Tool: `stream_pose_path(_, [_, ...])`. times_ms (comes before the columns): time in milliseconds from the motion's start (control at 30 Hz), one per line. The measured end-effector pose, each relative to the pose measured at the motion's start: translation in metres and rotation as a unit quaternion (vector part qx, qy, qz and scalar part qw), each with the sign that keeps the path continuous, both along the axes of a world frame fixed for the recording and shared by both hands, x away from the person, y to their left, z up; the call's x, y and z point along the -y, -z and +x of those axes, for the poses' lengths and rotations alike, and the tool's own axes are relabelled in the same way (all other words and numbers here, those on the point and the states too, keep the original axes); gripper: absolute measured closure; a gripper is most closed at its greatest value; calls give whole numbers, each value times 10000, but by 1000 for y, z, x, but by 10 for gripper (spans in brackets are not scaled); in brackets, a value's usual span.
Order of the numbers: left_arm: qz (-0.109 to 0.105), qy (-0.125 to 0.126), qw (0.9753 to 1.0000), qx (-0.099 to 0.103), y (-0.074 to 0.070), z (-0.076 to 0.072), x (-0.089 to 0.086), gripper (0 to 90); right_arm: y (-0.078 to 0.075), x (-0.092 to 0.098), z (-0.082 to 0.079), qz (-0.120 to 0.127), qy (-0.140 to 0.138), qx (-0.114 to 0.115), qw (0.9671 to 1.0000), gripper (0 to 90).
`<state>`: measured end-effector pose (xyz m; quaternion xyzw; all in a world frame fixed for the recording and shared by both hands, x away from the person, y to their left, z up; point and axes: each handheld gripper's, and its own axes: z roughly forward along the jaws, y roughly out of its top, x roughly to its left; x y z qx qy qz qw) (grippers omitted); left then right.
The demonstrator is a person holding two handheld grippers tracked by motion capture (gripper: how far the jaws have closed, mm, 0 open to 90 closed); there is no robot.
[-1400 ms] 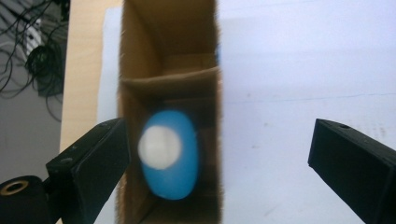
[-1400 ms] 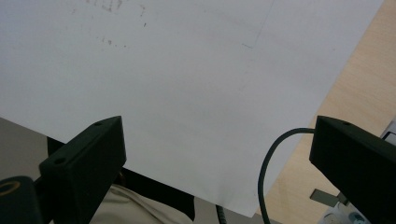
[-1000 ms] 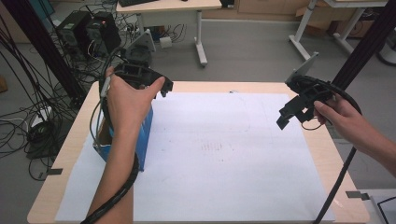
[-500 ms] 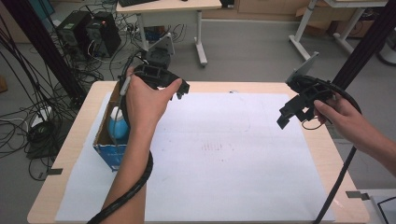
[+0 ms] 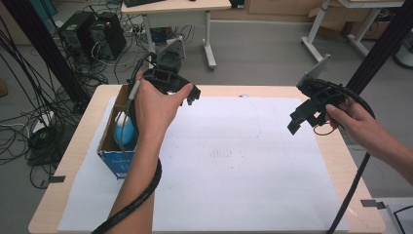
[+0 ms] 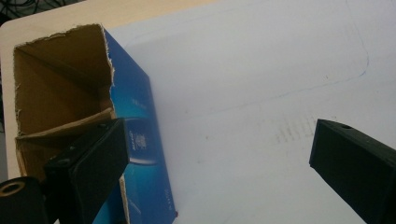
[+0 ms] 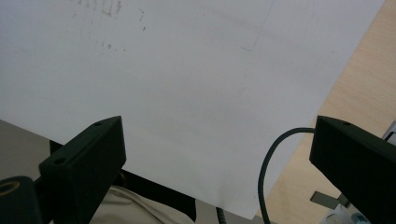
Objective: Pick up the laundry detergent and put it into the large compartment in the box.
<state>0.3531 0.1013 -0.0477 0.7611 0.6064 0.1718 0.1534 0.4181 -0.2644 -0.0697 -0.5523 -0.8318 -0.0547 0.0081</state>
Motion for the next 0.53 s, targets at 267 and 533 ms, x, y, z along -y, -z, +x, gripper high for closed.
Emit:
stream_pose_path(267, [39, 61, 10000, -8, 0, 0, 3, 51, 1, -1, 1, -4, -8, -10, 10000, 34])
stream_pose_path(533, [27, 60, 10000, -32, 1, 2, 4, 51, 1, 0, 2, -11, -8, -17, 10000, 34])
